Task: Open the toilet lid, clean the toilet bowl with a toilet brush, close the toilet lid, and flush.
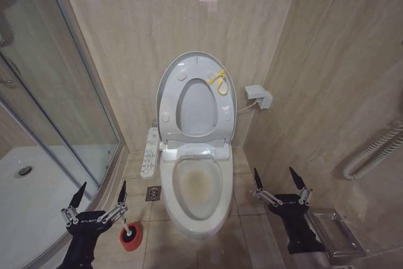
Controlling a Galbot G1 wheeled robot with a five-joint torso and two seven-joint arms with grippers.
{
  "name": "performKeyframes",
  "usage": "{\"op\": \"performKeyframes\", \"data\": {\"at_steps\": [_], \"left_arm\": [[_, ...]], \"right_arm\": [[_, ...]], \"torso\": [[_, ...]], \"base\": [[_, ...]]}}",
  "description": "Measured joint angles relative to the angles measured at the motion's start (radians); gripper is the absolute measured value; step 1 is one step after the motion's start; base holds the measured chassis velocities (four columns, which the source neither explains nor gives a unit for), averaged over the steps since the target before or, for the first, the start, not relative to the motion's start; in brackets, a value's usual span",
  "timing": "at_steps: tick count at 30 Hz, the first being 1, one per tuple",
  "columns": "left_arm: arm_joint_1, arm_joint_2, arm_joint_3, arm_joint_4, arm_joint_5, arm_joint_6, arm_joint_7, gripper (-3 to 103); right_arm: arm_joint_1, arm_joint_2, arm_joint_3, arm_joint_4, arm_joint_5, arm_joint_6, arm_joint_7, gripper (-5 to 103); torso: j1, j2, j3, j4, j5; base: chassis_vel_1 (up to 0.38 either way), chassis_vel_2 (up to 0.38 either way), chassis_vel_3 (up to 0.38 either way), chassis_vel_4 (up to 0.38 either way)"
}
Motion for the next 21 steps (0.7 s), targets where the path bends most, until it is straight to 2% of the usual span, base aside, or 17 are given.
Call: {"op": "performKeyframes", "data": {"at_steps": [8, 15, 21], "left_arm": [[0.0, 0.0, 0.0, 0.0, 0.0, 0.0, 0.0, 100], [0.0, 0.0, 0.0, 0.0, 0.0, 0.0, 0.0, 100], [0.0, 0.0, 0.0, 0.0, 0.0, 0.0, 0.0, 100]], "right_arm": [[0.049, -0.007, 0.014, -0.042, 0.02, -0.026, -0.002, 100], [0.276, -0.048, 0.089, -0.257, 0.126, -0.164, -0.017, 100], [0.336, -0.059, 0.11, -0.317, 0.156, -0.202, -0.022, 100]], "torso": [[0.0, 0.0, 0.0, -0.0002, -0.0003], [0.0, 0.0, 0.0, 0.0001, 0.0002], [0.0, 0.0, 0.0, -0.0002, 0.0001]], "base": [[0.0, 0.0, 0.0, 0.0], [0.0, 0.0, 0.0, 0.0], [0.0, 0.0, 0.0, 0.0]]}}
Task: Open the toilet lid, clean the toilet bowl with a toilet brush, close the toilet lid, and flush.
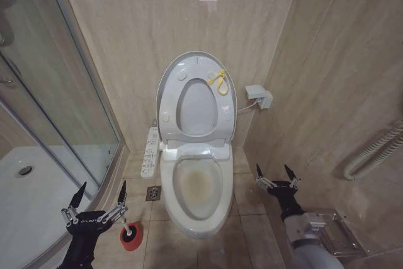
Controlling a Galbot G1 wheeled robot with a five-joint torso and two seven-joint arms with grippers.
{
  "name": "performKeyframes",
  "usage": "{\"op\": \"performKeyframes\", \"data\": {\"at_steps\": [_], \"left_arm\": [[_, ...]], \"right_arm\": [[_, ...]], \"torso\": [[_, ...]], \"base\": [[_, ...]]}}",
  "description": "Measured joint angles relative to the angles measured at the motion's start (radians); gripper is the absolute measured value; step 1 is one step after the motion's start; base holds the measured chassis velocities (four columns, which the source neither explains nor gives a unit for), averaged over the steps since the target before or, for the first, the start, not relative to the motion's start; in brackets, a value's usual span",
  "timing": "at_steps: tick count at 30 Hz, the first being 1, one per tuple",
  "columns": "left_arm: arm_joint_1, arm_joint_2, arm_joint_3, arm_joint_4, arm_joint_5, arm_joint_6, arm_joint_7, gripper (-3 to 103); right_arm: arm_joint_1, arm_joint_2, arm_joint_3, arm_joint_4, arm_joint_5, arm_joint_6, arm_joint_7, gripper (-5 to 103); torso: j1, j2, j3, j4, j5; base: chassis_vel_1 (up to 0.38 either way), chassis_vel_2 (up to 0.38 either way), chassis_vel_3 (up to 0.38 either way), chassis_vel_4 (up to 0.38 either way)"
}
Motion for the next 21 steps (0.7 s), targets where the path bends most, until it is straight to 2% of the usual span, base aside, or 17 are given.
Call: {"op": "performKeyframes", "data": {"at_steps": [5, 9, 11, 12, 14, 16, 17, 19, 21], "left_arm": [[0.0, 0.0, 0.0, 0.0, 0.0, 0.0, 0.0, 100], [0.0, 0.0, 0.0, 0.0, 0.0, 0.0, 0.0, 100], [0.0, 0.0, 0.0, 0.0, 0.0, 0.0, 0.0, 100], [0.0, 0.0, 0.0, 0.0, 0.0, 0.0, 0.0, 100], [0.0, 0.0, 0.0, 0.0, 0.0, 0.0, 0.0, 100], [0.0, 0.0, 0.0, 0.0, 0.0, 0.0, 0.0, 100], [0.0, 0.0, 0.0, 0.0, 0.0, 0.0, 0.0, 100], [0.0, 0.0, 0.0, 0.0, 0.0, 0.0, 0.0, 100], [0.0, 0.0, 0.0, 0.0, 0.0, 0.0, 0.0, 100]], "right_arm": [[0.006, -0.002, 0.0, 0.001, 0.014, -0.007, 0.0, 100], [0.021, -0.015, -0.007, 0.068, 0.105, -0.045, 0.009, 100], [0.034, -0.028, -0.016, 0.134, 0.195, -0.082, 0.019, 100], [0.034, -0.028, -0.016, 0.134, 0.195, -0.082, 0.019, 100], [0.048, -0.042, -0.025, 0.2, 0.282, -0.118, 0.029, 100], [0.07, -0.053, -0.038, 0.203, 0.303, -0.135, 0.026, 100], [0.101, -0.063, -0.05, 0.187, 0.311, -0.144, 0.022, 100], [0.129, -0.071, -0.056, 0.169, 0.313, -0.147, 0.02, 100], [0.173, -0.088, -0.059, 0.122, 0.312, -0.146, 0.021, 100]], "torso": [[0.0, 0.0, 0.0, 0.0, 0.0], [0.0, 0.0, 0.0, 0.0001, -0.0002], [0.0, 0.0, 0.0, 0.0002, -0.0001], [0.0, 0.0, 0.0, 0.0002, -0.0001], [0.0, 0.0, 0.0, 0.0002, -0.0002], [0.0, 0.0, 0.0, -0.0006, -0.0007], [0.0, 0.0, 0.0, 0.0003, -0.0001], [0.0, 0.0, 0.0, 0.0007, 0.0002], [0.0, 0.0, 0.0, 0.0002, -0.0002]], "base": [[0.0, 0.0, 0.0, 0.0], [0.0, 0.0, 0.0, 0.0], [0.0, 0.0, 0.0, 0.0], [0.0, 0.0, 0.0, 0.0], [0.0, 0.0, 0.0, 0.0], [0.0, 0.0, 0.0, 0.0], [0.0, 0.0, 0.0, 0.0], [0.0, 0.0, 0.0, 0.0], [0.0, 0.0, 0.0, 0.0]]}}
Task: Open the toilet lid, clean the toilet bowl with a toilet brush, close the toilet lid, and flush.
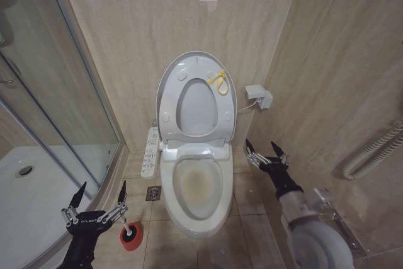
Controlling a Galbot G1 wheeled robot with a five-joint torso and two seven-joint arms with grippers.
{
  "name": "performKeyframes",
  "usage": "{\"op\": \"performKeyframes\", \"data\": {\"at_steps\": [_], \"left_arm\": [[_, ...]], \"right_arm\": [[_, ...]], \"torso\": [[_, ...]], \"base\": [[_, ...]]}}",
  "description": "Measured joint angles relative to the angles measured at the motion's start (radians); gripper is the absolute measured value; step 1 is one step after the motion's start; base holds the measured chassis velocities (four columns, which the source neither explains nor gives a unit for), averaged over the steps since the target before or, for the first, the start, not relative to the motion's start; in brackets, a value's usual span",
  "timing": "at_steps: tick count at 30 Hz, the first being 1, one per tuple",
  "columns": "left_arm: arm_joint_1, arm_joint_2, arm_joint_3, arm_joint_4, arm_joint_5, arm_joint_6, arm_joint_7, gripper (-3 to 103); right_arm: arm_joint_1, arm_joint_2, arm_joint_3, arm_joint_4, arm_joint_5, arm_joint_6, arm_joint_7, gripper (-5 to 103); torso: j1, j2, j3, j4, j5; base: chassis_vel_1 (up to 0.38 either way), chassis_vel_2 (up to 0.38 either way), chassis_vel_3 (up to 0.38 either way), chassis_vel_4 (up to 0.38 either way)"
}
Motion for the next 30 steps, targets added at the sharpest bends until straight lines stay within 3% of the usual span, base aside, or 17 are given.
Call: {"op": "performKeyframes", "data": {"at_steps": [14, 30], "left_arm": [[0.0, 0.0, 0.0, 0.0, 0.0, 0.0, 0.0, 100], [0.0, 0.0, 0.0, 0.0, 0.0, 0.0, 0.0, 100]], "right_arm": [[0.216, -0.08, -0.016, -0.181, 0.027, 0.048, 0.043, 100], [0.459, -0.085, -0.077, -0.392, 0.042, 0.142, 0.04, 100]], "torso": [[0.0, 0.0, 0.0, -0.0001, 0.0002], [0.0, 0.0, 0.0, -0.0001, 0.0]], "base": [[0.0, 0.0, 0.0, 0.0], [0.0, 0.0, 0.0, 0.0]]}}
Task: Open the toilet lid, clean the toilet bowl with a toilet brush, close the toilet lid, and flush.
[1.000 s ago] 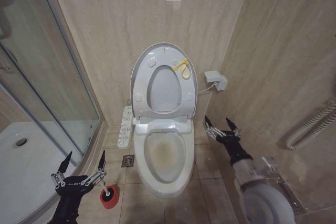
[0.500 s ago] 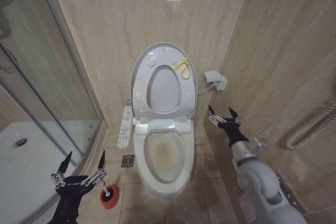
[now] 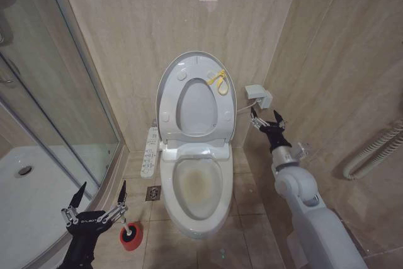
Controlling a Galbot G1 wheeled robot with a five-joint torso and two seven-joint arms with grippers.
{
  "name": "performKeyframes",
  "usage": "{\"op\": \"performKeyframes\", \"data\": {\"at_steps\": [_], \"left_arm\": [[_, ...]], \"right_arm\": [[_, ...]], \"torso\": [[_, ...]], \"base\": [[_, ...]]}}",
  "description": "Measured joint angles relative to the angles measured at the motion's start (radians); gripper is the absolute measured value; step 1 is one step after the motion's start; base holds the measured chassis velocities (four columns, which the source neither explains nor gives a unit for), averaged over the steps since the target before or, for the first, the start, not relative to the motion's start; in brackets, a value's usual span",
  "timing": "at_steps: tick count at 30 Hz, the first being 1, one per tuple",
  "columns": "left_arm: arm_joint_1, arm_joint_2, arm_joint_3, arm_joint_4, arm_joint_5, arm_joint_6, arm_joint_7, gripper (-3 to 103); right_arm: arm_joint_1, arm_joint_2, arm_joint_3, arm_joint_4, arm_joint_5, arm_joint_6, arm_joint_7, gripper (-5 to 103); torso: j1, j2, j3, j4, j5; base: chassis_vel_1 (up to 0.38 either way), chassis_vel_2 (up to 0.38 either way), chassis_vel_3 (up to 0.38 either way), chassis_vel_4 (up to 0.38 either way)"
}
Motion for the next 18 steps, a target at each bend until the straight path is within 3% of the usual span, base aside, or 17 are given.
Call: {"op": "performKeyframes", "data": {"at_steps": [9, 18], "left_arm": [[0.0, 0.0, 0.0, 0.0, 0.0, 0.0, 0.0, 100], [0.0, 0.0, 0.0, 0.0, 0.0, 0.0, 0.0, 100]], "right_arm": [[0.175, 0.03, -0.085, -0.155, -0.133, 0.051, 0.028, 100], [0.255, 0.075, -0.118, -0.216, -0.277, 0.051, 0.089, 100]], "torso": [[0.0, 0.0, 0.0, 0.0003, 0.0], [0.0, 0.0, 0.0, 0.0001, 0.0]], "base": [[0.0, 0.0, 0.0, 0.0], [0.0, 0.0, 0.0, 0.0]]}}
